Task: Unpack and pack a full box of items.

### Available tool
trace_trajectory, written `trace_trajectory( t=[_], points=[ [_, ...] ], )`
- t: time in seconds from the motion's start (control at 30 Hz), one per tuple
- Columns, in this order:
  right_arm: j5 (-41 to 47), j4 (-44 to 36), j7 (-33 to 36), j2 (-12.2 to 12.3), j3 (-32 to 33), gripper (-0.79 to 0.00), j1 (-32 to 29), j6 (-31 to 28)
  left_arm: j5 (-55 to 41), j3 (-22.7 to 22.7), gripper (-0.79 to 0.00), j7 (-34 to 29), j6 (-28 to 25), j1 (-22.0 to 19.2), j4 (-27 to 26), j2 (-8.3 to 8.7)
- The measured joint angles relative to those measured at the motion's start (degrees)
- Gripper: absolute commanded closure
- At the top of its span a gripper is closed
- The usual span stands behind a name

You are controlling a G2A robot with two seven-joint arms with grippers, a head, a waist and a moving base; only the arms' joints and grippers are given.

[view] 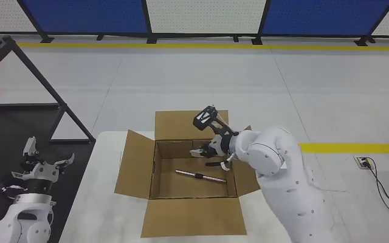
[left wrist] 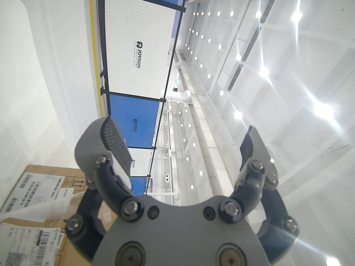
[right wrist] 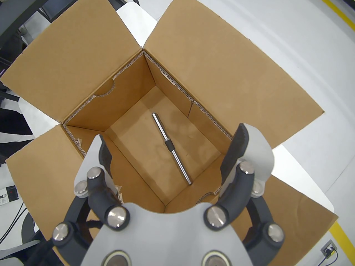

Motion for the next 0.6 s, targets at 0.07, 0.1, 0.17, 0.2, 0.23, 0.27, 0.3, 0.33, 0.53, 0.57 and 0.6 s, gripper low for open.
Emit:
trace_trajectory(
  t=[0.07, 0.1, 0.17, 0.2, 0.23, 0.27, 0.3, 0.33, 0.53, 0.57, 0.6],
  points=[
    [-0.01, 0.0, 0.0, 0.0, 0.0, -0.785, 0.0, 0.0, 0.01, 0.0, -0.785, -0.02, -0.01, 0.0, 0.0, 0.0],
    [-0.01, 0.0, -0.01, 0.0, 0.0, -0.785, 0.0, -0.01, 0.02, 0.0, -0.785, -0.02, -0.01, 0.0, 0.0, 0.0],
    [-0.88, -0.93, -1.01, 0.1, -0.36, -0.785, -0.88, -0.87, 0.02, 0.0, -0.785, -0.02, -0.02, 0.01, 0.01, 0.0],
    [-2.42, -1.85, -3.11, 0.22, -1.36, -0.785, -2.11, -2.5, 0.02, 0.0, -0.785, -0.02, -0.02, 0.0, 0.01, 0.0],
    [-3.57, -1.76, -4.54, 0.26, -2.37, -0.785, -2.47, -3.67, 0.02, 0.0, -0.785, -0.02, -0.02, 0.01, 0.01, 0.0],
    [-4.38, -0.85, -5.18, 0.22, -3.46, -0.785, -2.06, -4.23, 0.02, 0.0, -0.785, -0.02, -0.02, 0.01, 0.01, 0.0],
    [-4.66, 1.31, -4.31, 0.0, -5.08, -0.785, -0.65, -4.42, 0.02, 0.0, -0.785, -0.02, -0.02, 0.01, 0.01, 0.0],
    [-4.25, 3.35, -2.62, -0.27, -6.36, -0.785, 0.8, -4.56, 0.02, 0.0, -0.785, -0.02, -0.02, 0.01, 0.01, 0.0],
    [0.12, 19.42, 1.37, -2.62, -14.73, -0.785, 11.29, -9.61, 0.02, 0.0, -0.785, -0.02, -0.02, 0.01, 0.01, 0.0],
    [0.67, 21.67, 1.25, -2.98, -15.73, -0.785, 12.58, -10.37, 0.02, 0.0, -0.785, -0.02, -0.02, 0.01, 0.01, 0.0],
    [1.07, 24.5, 1.39, -3.44, -17.13, -0.785, 14.14, -11.58, 0.02, 0.0, -0.785, -0.02, -0.02, 0.0, 0.01, 0.0]
  ],
)
